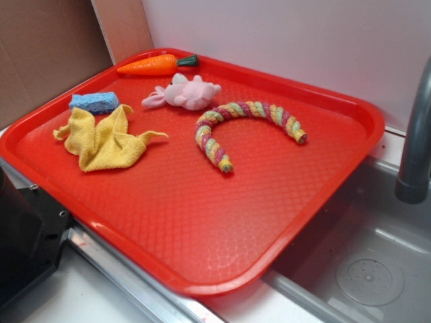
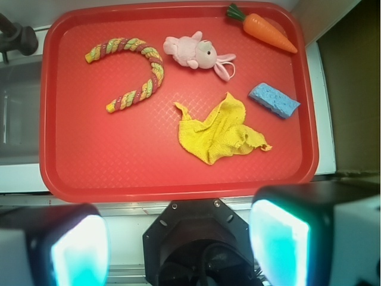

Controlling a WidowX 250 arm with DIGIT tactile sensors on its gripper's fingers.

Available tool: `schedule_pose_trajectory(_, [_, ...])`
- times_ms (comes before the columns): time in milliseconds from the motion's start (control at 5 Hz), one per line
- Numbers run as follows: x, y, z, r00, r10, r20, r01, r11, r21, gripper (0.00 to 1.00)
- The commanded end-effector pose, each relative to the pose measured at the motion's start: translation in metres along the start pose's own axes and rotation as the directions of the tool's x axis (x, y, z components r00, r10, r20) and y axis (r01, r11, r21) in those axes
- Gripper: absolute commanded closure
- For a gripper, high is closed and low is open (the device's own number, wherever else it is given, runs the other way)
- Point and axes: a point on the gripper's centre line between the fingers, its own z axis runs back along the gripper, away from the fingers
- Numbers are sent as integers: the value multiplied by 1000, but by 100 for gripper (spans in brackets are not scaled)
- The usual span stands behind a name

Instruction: Grab the pink bunny.

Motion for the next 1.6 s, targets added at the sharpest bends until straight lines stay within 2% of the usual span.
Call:
schedule_pose_trajectory(0, [0, 0, 0, 1000, 0, 0, 0, 1000, 0, 0])
schedule_pose_trajectory(200, [10, 3, -6, 986, 168, -11, -169, 985, -21, 0])
schedule_pose_trajectory(400, [19, 7, -11, 941, 339, 4, -338, 940, -50, 0])
schedule_pose_trajectory(600, [43, 11, -29, 828, 559, 39, -558, 829, -45, 0])
schedule_pose_trajectory(800, [76, 15, -50, 666, 740, 91, -742, 670, -24, 0])
schedule_pose_trajectory(1000, [100, 24, -64, 461, 877, 139, -882, 470, -41, 0])
schedule_pose_trajectory(1200, [117, 39, -85, 229, 966, 123, -972, 233, -22, 0])
schedule_pose_trajectory(1400, [131, 50, -109, 55, 984, 167, -998, 59, -22, 0])
